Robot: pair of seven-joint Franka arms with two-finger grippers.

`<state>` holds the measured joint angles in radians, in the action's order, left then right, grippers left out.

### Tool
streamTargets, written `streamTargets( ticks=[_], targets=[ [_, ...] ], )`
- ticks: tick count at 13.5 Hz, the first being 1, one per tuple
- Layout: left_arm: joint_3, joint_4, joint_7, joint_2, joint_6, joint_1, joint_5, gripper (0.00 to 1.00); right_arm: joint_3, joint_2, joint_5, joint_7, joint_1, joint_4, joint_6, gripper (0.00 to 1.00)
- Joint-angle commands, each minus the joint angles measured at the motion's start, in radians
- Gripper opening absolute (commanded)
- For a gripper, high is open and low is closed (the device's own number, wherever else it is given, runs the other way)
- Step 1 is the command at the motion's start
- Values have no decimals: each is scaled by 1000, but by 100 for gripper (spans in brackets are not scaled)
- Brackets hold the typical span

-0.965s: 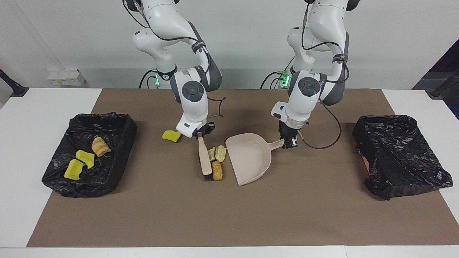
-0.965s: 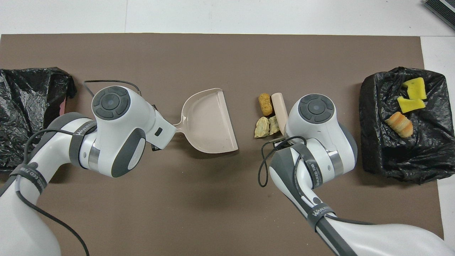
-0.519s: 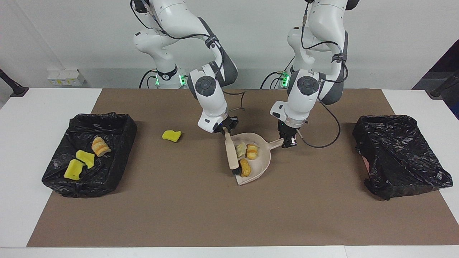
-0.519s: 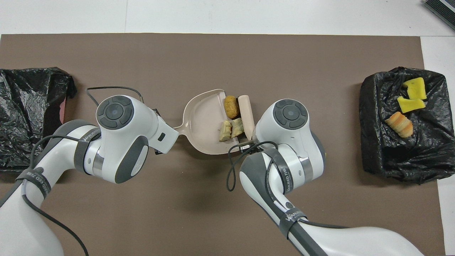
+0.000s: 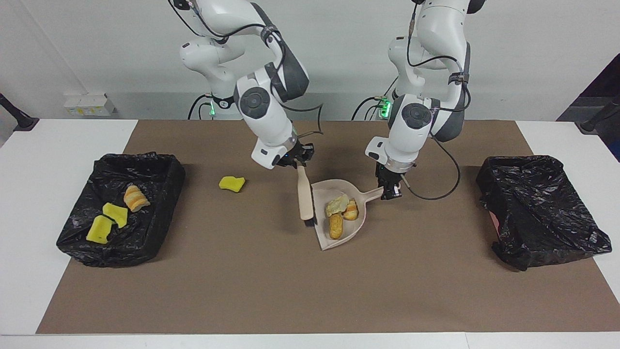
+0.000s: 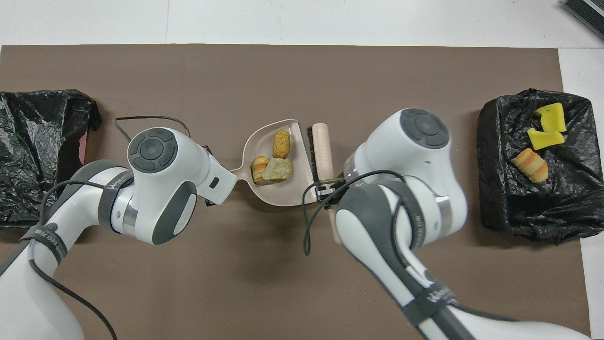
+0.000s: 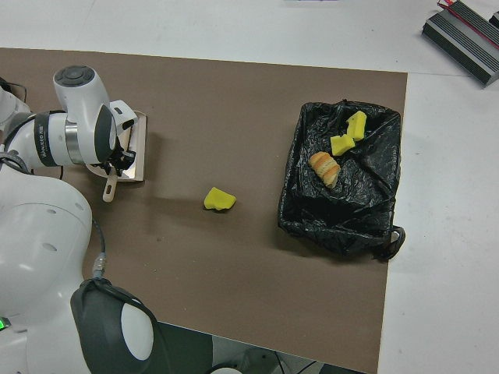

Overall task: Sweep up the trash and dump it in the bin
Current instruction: 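Sweep the bread chunks into the dustpan with the right gripper's brush, then move the brush with the right gripper behind the yellow sponge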

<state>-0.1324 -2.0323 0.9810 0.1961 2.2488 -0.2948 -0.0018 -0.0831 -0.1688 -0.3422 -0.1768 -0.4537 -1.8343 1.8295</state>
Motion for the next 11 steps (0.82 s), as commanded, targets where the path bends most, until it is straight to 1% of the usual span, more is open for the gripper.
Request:
streamTargets(
  ticks=[1,3,5,6,7,8,11],
  targets=[
    [8,-40,-12,-32,17,-3,-12,0,9,87,127,-85,71,-75,-65,0],
    [8,-40,-4,-32,22,-3,-12,0,12,126,228,-145,143,-114,-140,0],
    [10,-40,31,-30,23,-3,0,0,11,199,279,-151,176,-234,-135,0],
    [10,-34,85,-27,25,-3,5,0,11,239,291,-162,196,-303,-118,0],
    [10,-32,146,-27,22,-1,6,0,11,285,308,-182,201,-377,-69,0],
    [10,-37,162,-30,12,0,6,0,11,326,310,-193,217,-452,-32,0],
    [10,-36,139,-30,20,-7,6,0,14,448,312,-205,250,-626,40,0]
  ],
)
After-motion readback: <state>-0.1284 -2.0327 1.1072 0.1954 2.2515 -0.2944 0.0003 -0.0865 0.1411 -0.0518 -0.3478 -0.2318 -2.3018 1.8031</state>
